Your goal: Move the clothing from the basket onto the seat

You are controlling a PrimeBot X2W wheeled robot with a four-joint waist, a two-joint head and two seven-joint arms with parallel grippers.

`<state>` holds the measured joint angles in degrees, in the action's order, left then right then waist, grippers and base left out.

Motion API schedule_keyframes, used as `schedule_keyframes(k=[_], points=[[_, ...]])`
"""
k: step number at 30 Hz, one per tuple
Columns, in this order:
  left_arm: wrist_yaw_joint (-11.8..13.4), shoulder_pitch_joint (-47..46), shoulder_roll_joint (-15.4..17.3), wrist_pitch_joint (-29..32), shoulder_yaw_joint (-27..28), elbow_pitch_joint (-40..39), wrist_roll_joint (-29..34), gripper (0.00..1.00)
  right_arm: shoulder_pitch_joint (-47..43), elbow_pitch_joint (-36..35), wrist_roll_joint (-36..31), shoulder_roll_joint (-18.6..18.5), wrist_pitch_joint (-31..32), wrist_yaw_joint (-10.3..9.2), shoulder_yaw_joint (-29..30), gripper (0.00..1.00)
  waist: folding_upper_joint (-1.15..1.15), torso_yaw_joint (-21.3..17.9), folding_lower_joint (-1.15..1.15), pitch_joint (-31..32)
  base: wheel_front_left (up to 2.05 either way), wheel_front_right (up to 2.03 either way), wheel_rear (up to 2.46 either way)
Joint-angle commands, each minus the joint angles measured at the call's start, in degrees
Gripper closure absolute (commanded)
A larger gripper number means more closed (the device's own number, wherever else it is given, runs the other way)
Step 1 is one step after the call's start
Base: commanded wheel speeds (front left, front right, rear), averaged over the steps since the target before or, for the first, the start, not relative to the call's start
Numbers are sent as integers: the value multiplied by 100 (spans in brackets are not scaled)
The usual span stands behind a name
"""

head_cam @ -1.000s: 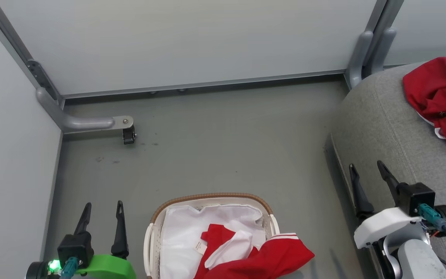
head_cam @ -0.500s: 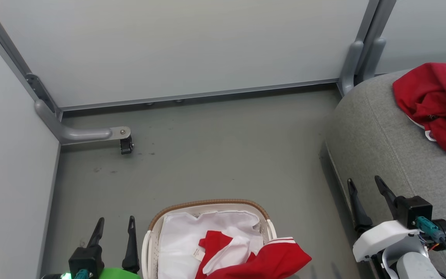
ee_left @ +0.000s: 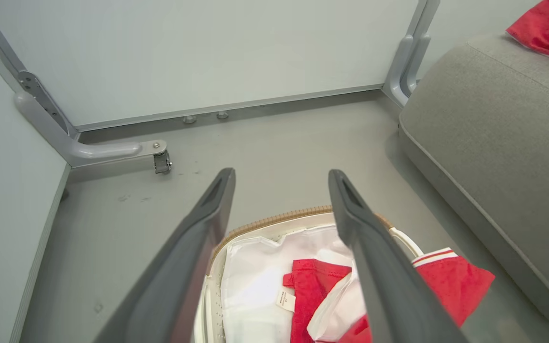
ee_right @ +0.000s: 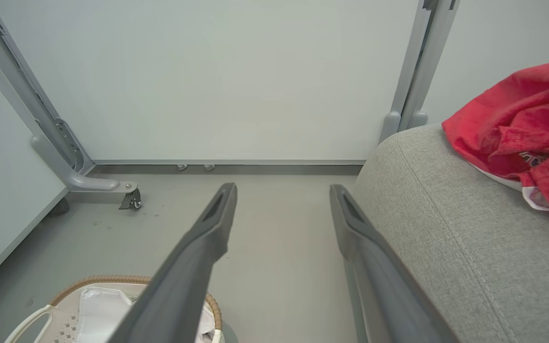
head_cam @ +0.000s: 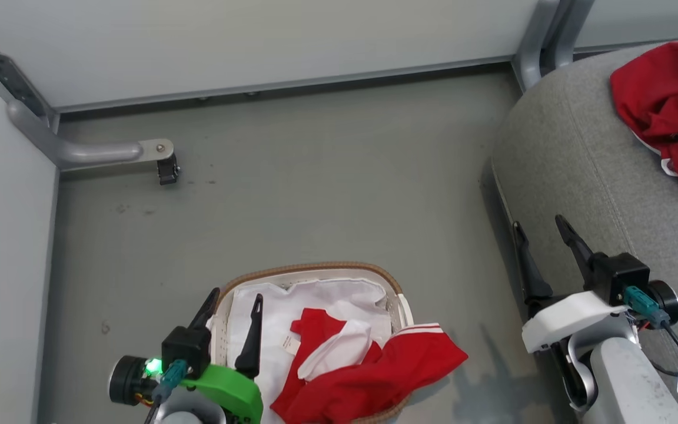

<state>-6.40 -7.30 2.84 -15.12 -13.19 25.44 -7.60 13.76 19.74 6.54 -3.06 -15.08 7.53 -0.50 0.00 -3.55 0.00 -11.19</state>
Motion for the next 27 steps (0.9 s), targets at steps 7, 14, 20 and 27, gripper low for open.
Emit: schedule_keyframes(k=[7,14,20,27], points=[[-99,-713,18,-5,-375,639,53,0,438,-136,46,-7,-13,-8,-99,0,0,-469,0,-1075,0,0,0],[-110,-1299,92,-4,-1032,1324,-99,0,672,-223,49,5,-13,-8,-121,0,0,-737,0,-1667,0,0,0],[-112,-1692,306,-5,-2023,1746,-542,0,778,-267,91,8,-13,-8,-139,0,0,-904,0,-1990,0,0,0],[-112,-2009,563,-5,-3315,2038,-1339,0,826,-296,184,11,-13,-8,-148,0,0,-959,0,-2208,0,0,0]])
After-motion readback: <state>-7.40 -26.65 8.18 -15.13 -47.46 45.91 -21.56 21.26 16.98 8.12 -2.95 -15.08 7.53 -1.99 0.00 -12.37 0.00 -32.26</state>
